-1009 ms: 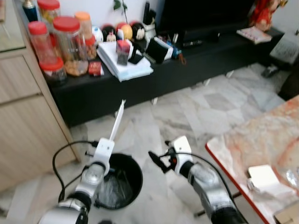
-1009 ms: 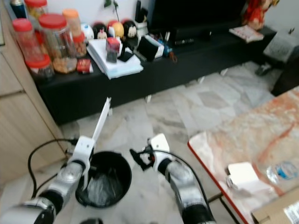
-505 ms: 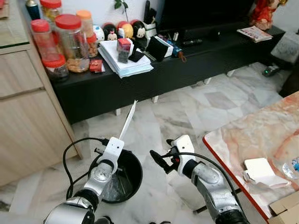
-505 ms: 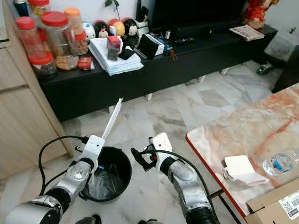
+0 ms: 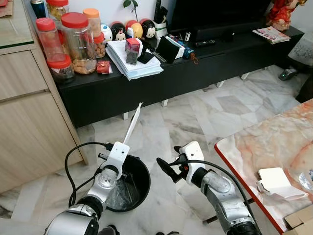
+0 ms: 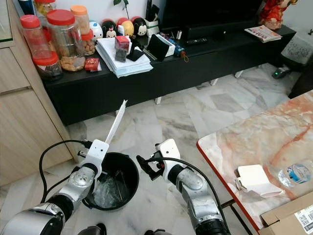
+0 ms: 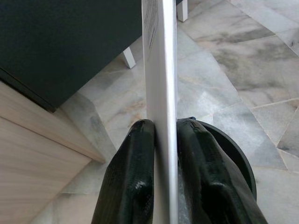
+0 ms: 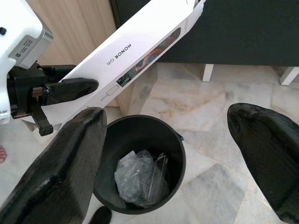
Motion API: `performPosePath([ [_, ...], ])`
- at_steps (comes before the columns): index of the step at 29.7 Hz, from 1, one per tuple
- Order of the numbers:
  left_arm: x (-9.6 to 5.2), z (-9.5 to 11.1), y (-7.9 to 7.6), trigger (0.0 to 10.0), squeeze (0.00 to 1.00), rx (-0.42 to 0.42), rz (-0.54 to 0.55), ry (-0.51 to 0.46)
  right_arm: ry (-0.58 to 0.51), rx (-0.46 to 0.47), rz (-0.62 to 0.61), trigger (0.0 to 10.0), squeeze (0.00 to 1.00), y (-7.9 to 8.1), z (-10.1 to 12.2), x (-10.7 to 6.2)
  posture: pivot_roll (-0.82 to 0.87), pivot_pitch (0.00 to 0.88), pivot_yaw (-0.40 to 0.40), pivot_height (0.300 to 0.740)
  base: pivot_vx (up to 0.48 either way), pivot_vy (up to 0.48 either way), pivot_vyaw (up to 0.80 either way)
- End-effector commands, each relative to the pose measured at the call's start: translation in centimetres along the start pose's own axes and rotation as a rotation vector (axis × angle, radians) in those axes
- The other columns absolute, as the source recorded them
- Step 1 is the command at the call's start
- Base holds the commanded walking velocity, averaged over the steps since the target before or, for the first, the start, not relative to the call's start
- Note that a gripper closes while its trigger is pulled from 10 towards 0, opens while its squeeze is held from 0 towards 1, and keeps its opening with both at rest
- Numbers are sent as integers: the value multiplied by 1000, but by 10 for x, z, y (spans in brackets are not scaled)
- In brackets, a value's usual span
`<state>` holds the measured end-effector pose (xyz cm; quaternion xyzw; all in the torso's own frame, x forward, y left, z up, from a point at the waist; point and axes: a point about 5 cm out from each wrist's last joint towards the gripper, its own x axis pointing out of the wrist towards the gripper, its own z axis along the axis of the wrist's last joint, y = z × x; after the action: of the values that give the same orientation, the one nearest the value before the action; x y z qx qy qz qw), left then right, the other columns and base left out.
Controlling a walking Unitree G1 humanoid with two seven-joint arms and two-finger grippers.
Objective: Picking trash to rubbish bin
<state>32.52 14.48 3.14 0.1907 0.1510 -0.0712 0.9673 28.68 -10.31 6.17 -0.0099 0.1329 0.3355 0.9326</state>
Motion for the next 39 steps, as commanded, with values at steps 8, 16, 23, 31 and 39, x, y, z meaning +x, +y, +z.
performPosePath([
  [8, 1, 2, -6, 10000, 1000, -3, -23, -6, 17, 4, -11, 10000, 0, -2, -3, -6, 21, 166, -175, 740, 0, 0, 0],
  [16, 0, 1, -9, 10000, 1000, -11, -32, -5, 20, 6, -14, 10000, 0, -1, -4, -6, 22, 166, -176, 740, 0, 0, 0],
  [23, 0, 1, -9, 10000, 0, 0, -25, -4, 23, 7, -15, 10000, 0, -1, -5, -6, 22, 169, -176, 740, 0, 0, 0],
  [31, -5, -10, -9, 10000, 0, -9, -21, 16, 29, 1, -110, 10000, 0, -14, -14, -10, 23, 169, -174, 740, 0, 0, 0],
  [39, -15, -33, 3, 10000, 0, -53, 38, 76, 108, 19, -280, 10000, 0, -42, -41, -27, 34, 167, -169, 740, 0, 0, 0],
])
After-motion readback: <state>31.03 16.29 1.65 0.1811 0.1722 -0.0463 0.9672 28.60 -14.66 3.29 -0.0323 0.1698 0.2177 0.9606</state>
